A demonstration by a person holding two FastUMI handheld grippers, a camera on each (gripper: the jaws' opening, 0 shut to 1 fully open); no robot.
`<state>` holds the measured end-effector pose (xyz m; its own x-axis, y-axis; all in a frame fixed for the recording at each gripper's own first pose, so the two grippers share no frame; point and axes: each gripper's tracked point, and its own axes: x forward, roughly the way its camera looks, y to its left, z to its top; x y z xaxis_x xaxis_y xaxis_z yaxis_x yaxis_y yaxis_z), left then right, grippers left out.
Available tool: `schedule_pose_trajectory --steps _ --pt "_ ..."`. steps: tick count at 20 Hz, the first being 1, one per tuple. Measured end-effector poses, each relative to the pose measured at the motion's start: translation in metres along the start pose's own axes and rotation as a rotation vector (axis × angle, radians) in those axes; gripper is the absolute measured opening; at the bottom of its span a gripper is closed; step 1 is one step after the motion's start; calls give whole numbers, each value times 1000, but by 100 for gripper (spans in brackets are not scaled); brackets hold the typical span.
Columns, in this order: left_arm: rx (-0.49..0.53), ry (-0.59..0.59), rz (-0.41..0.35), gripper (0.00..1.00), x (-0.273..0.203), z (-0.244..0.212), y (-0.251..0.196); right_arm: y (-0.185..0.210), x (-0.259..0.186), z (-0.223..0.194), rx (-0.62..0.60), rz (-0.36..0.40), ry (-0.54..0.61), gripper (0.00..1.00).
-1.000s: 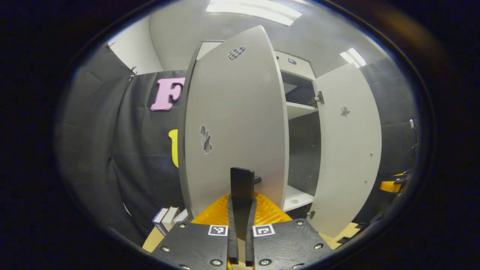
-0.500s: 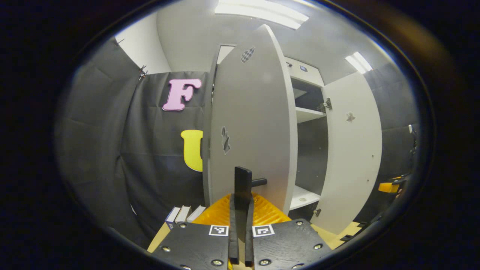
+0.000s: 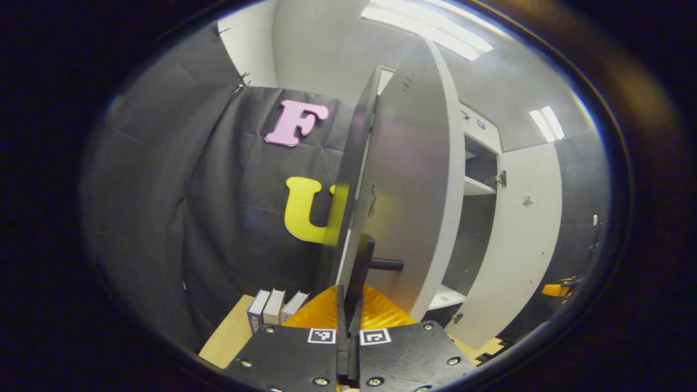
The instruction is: Open the right door of the double-door shoe cabinet with the right hand, and open the left door with the left hand.
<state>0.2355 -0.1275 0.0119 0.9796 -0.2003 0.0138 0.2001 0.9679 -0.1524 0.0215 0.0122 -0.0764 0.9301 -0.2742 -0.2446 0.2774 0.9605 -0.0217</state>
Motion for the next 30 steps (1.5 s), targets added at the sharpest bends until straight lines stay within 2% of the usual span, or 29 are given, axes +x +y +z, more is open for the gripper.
schedule_pose_trajectory --steps 2,4,5,6,8,9,10,11,12,14,15,16,19,22,23,24,25,27,28,30 --pt "76 6 11 1 -6 0 6 -3 0 8 21 -3 -6 97" --pt "127 15 30 1 -3 -2 9 -6 -1 11 14 -7 -3 92" --pt "134 12 45 1 -5 -2 10 -6 -2 10 3 -9 -1 97" --pt "126 11 60 1 -6 -2 11 -8 -2 10 -3 -10 1 97" --pt "34 15 68 0 -14 -13 8 -10 -2 10 10 5 -5 97" --pt "-29 22 77 1 -18 -18 9 -10 -2 8 20 17 -6 93" --pt "-72 14 87 1 -22 -15 10 -9 -1 6 28 31 -1 97" --pt "-93 21 102 1 -24 -17 12 -10 2 3 34 49 7 93" --pt "-87 27 121 1 -27 -17 13 -11 6 1 38 64 10 97" --pt "-37 30 169 1 -38 -13 9 -19 12 1 43 79 8 97" --pt "-17 20 190 1 -46 -9 6 -28 15 -1 47 85 15 93" --pt "-12 11 204 1 -56 -6 3 -34 17 -1 54 90 17 97" --pt "2 -13 248 1 -92 2 -7 -52 23 0 77 105 18 97" --pt "51 -56 307 1 -131 16 -25 -71 26 6 94 125 -9 93" --pt "68 -62 317 2 -144 17 -35 -74 24 10 103 147 -22 98" --pt "89 -67 332 2 -156 17 -44 -76 24 13 105 162 -32 93" --pt "116 -77 352 13 -169 18 -52 -80 24 16 102 174 -45 98" --pt "166 -109 395 35 -192 22 -71 -85 22 20 89 205 -59 98" --pt "179 -123 417 40 -204 22 -81 -86 21 22 83 228 -62 98" --pt "212 -127 470 96 -216 20 -93 -88 19 25 67 274 -65 98"
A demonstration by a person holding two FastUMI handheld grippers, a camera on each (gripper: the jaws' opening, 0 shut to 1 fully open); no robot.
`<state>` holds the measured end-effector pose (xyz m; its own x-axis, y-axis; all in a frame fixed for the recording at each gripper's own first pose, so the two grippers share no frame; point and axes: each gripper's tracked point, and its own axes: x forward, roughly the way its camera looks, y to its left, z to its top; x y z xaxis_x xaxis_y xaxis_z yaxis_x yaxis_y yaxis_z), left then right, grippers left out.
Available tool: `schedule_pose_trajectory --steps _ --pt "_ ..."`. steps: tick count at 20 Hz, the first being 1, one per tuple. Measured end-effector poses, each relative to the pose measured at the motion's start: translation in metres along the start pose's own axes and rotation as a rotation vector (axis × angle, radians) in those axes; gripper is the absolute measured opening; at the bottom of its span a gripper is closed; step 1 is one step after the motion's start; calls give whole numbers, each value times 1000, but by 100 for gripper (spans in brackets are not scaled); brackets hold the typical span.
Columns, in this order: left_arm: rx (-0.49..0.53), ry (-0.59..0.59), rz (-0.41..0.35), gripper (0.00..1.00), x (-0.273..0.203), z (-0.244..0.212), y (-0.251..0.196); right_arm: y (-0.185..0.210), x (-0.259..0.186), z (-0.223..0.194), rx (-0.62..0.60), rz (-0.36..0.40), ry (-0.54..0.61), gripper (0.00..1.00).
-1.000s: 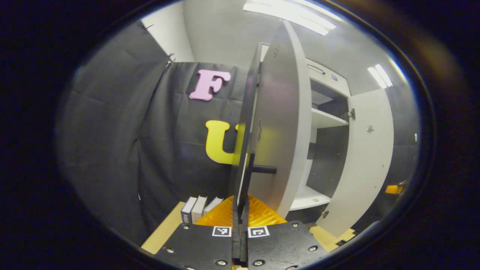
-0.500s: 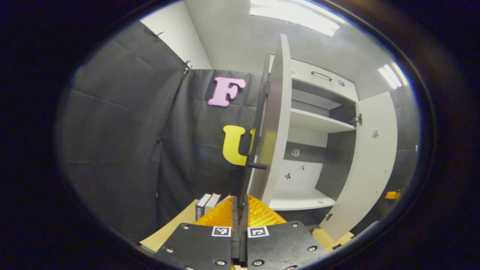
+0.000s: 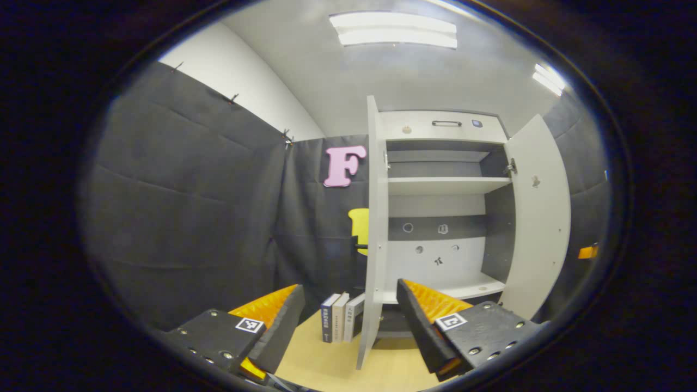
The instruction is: Open the right door of the double-door shoe cabinet with the right hand, and open the left door with the left hand.
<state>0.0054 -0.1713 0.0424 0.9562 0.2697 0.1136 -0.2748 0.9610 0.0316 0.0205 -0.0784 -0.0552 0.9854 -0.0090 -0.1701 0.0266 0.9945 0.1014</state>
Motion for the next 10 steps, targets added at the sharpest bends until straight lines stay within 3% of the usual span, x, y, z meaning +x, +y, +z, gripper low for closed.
schedule_pose_trajectory --steps 1,3,4,8,10 --pt "21 4 16 100 -20 0 -5 -1 -3 0 -7 21 0 98" --pt "41 11 22 96 -37 -4 -20 0 -9 0 -24 64 -9 98" --pt "35 8 26 98 -45 -5 -27 -1 -12 -1 -31 78 -19 98" --pt "-9 9 2 100 -70 -17 -54 -2 -30 -9 -37 81 -53 98" --pt "-7 17 -9 96 -74 -22 -61 3 -35 -20 -12 87 -35 98"
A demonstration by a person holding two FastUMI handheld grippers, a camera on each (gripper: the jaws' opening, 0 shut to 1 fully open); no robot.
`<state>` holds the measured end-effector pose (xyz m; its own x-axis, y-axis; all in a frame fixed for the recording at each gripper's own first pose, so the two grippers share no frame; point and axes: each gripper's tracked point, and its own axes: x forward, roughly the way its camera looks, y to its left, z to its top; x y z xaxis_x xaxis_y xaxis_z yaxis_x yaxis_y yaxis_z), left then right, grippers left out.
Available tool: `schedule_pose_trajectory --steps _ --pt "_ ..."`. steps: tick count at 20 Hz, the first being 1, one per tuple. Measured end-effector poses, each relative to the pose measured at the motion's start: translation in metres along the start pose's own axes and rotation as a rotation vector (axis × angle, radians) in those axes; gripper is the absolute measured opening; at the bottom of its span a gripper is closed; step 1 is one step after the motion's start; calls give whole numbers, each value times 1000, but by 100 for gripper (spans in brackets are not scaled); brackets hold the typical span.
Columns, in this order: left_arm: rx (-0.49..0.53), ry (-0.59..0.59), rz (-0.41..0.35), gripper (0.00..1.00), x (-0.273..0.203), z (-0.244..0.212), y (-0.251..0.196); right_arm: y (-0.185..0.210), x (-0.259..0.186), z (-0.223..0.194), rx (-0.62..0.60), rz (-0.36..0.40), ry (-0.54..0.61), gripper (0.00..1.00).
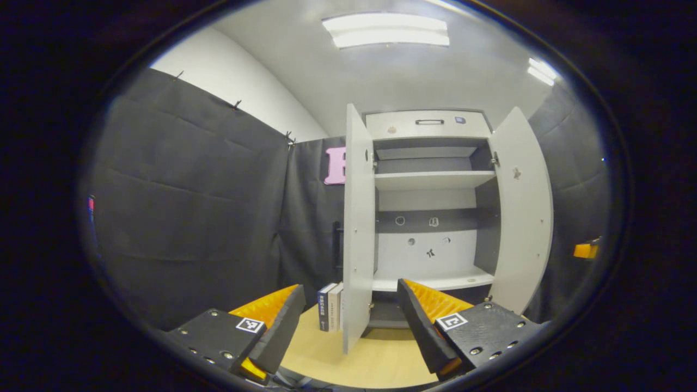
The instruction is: Open the right door of the double-door shoe cabinet with the right hand, and open the left door with the left hand.
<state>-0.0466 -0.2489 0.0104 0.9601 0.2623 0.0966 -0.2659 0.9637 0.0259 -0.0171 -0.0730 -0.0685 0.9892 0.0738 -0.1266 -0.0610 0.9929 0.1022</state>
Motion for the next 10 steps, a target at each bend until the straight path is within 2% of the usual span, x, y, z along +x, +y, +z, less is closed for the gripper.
schedule_pose_trajectory --steps 1,6,10 --pt "1 -3 -3 100 -1 -1 -4 3 -1 -4 4 2 6 98" --pt "-4 27 -52 100 5 -21 -21 10 4 -18 -37 -12 35 98" --pt "1 32 -76 100 25 -29 -25 29 15 -17 -42 -11 6 98"
